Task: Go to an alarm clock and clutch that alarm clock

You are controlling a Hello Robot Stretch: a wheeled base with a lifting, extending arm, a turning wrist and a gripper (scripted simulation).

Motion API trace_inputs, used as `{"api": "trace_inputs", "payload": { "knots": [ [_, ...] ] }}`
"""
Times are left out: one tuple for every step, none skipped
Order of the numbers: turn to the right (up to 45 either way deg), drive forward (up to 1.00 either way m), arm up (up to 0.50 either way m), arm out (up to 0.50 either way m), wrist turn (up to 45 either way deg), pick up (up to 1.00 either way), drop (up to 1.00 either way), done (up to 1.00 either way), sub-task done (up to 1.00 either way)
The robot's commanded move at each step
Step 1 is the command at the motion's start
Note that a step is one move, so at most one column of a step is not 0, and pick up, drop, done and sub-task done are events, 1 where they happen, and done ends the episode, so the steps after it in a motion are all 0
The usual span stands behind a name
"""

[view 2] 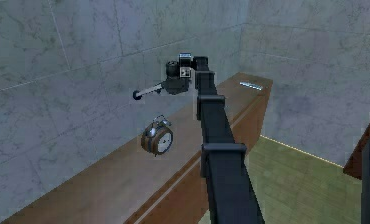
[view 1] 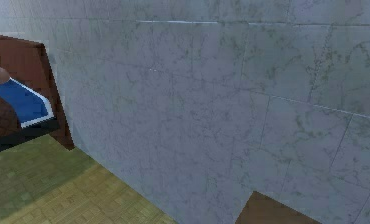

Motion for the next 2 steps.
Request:
{"api": "trace_inputs", "payload": {
  "knots": [
    [0.0, 0.00, -0.30, 0.00, 0.0, 0.00, 0.00, 0.00, 0.00],
    [0.0, 0.00, 0.00, 0.00, 0.0, 1.00, 0.00, 0.00, 0.00]
  ]
}}
